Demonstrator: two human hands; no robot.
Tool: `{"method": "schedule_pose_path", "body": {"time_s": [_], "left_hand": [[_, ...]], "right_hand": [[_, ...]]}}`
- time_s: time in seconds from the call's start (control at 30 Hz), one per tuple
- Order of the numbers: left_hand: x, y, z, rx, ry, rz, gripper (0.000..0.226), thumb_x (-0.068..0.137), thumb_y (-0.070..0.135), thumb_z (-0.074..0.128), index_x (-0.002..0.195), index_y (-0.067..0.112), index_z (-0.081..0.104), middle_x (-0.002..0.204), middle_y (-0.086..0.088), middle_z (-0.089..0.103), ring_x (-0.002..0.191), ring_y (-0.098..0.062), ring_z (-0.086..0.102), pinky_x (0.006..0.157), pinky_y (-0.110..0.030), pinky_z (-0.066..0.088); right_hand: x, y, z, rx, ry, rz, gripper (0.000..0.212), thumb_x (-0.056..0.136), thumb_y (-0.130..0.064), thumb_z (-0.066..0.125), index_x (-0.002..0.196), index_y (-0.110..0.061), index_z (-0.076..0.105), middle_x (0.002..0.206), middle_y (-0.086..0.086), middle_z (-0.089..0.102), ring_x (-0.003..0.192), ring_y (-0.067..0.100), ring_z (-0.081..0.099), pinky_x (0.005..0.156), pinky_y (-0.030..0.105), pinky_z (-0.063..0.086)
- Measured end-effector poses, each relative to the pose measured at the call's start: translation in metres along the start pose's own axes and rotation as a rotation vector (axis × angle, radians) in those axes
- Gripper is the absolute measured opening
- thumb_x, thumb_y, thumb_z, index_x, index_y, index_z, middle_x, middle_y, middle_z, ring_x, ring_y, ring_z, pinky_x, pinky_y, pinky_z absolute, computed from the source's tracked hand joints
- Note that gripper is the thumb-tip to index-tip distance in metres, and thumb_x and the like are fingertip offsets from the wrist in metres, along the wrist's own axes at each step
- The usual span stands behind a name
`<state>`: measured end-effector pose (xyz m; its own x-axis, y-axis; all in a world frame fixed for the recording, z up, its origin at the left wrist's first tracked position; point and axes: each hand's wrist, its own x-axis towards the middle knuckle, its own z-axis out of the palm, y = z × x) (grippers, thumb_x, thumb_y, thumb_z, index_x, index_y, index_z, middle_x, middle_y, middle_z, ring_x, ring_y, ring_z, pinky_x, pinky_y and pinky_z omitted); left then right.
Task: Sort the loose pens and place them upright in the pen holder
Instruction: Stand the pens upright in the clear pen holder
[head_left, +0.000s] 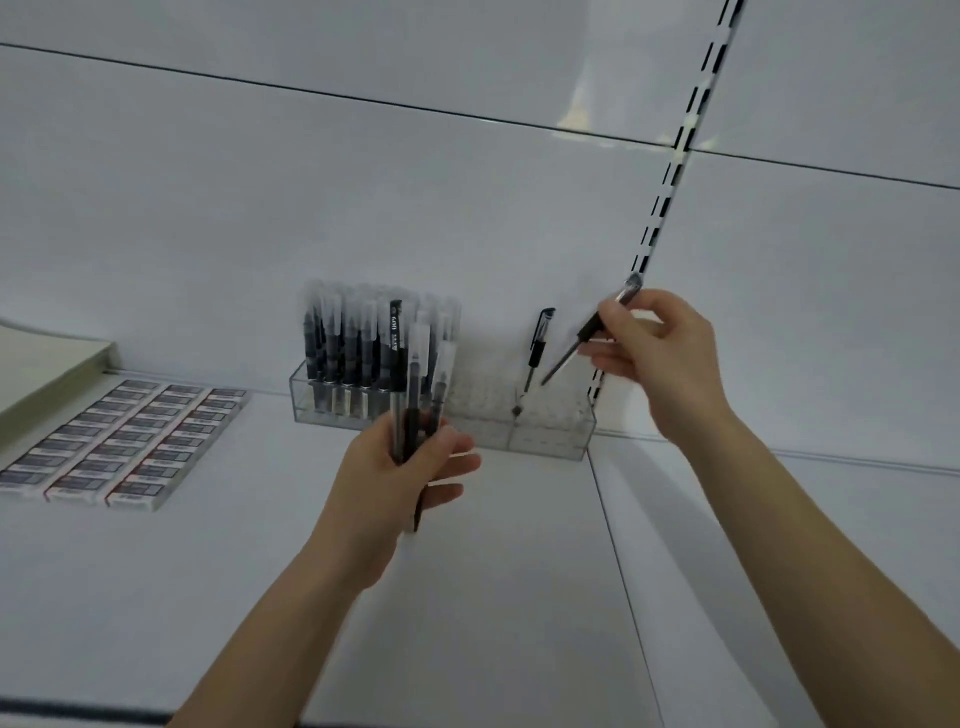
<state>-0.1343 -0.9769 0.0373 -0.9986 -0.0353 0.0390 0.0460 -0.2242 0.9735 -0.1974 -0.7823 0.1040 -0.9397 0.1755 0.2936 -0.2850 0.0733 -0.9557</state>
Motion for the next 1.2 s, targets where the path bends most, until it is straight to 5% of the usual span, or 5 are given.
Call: {"method": "schedule_pose_path", "body": {"time_s": [0.37,0.57,0.73,0.87,1.2], "left_hand": [[0.005,-0.002,-0.008,0.004,-0.014,-0.026,0.015,0.090,0.017,0.051,0.093,0.020,0.065,0.061,0.004,0.055,0.047,-0.009,0.043,0.047,-0.022,0.038],[0.005,-0.002,-0.013,-0.019,-0.024,-0.001,0.009,0.086,0.006,0.056,0.085,0.010,0.063,0.058,0.001,0.061,0.056,-0.015,0.055,0.056,-0.026,0.044],[0.004,0.000,-0.007,-0.105,-0.076,-0.057,0.015,0.087,0.009,0.053,0.094,0.019,0.061,0.076,0.001,0.074,0.064,-0.012,0.070,0.053,-0.020,0.054],[0.006,0.000,-0.002,-0.121,-0.107,-0.057,0.013,0.087,0.011,0.053,0.094,0.017,0.060,0.081,0.000,0.075,0.066,-0.013,0.070,0.052,-0.020,0.054],[0.008,-0.007,0.016,-0.110,-0.188,-0.062,0.014,0.086,0.010,0.053,0.095,0.014,0.062,0.083,-0.003,0.075,0.072,-0.016,0.071,0.059,-0.023,0.057]], "right_hand": [[0.041,0.032,0.015,-0.368,0.020,-0.181,0.006,0.088,-0.011,0.058,0.086,-0.010,0.053,0.074,0.003,0.060,0.061,0.011,0.062,0.052,0.012,0.050],[0.039,0.056,0.020,-0.415,-0.071,-0.090,0.005,0.088,-0.011,0.059,0.087,-0.011,0.055,0.084,0.012,0.061,0.048,-0.004,0.059,0.049,0.007,0.046],[0.034,0.058,0.014,-0.528,-0.074,-0.018,0.015,0.085,-0.020,0.064,0.096,-0.011,0.058,0.083,0.009,0.065,0.070,0.014,0.063,0.065,0.022,0.049],[0.004,0.043,0.010,-0.332,0.044,-0.097,0.007,0.087,-0.015,0.058,0.083,-0.013,0.063,0.075,0.003,0.068,0.077,0.019,0.067,0.064,0.020,0.049],[-0.036,0.012,0.024,-0.087,-0.295,0.024,0.006,0.083,-0.016,0.064,0.084,-0.010,0.064,0.076,0.001,0.072,0.067,0.009,0.068,0.064,0.022,0.053]]}}
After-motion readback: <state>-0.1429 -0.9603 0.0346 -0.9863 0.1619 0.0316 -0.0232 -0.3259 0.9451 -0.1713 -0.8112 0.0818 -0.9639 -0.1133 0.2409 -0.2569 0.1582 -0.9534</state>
